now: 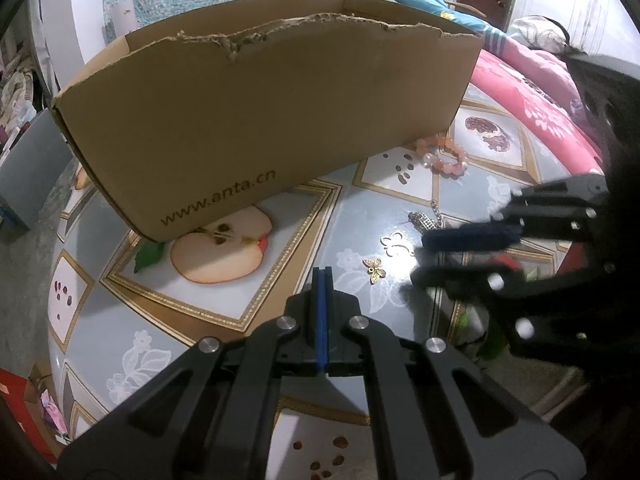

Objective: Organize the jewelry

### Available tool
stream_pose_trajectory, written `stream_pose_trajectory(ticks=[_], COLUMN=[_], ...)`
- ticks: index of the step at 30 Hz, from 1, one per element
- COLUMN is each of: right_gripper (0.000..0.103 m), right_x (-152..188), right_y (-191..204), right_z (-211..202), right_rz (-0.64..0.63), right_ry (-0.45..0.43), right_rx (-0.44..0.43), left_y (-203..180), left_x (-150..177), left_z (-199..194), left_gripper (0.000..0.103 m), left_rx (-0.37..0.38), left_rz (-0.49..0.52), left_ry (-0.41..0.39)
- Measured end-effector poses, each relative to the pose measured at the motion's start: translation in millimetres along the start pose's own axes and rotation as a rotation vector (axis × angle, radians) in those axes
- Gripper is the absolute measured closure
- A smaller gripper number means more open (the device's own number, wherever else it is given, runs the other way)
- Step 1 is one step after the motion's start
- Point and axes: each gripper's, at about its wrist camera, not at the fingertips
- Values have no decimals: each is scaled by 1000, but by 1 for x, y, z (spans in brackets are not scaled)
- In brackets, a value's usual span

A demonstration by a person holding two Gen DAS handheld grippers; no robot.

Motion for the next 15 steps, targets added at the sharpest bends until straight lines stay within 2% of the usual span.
stream_pose_trajectory(ticks=[5, 9, 13, 15], right_gripper=[82, 82, 82, 82], right_x=[-6, -3, -1, 1], right_y=[-13, -11, -11, -14], right_z=[0, -5, -7, -10], right_rz=[14, 14, 36, 52], right_ry=[-4, -3, -4, -9], right_rx=[29, 12, 0, -5], left_y=[0, -2, -10, -16], left_x=[1, 1, -1, -3], left_z=[0, -1, -5, -4], left_gripper=[103, 103, 103, 98], left_rx=[1, 9, 60, 76], left_rz=[0, 3, 32, 53], left_ry=[-4, -7, -30, -28])
Point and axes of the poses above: each gripper's, at about its wrist camera, not at the fingertips, and z roughly the way its jaws point, y to its left, x to its underside, and after that the axes turned 2 degrees about z, right-handed
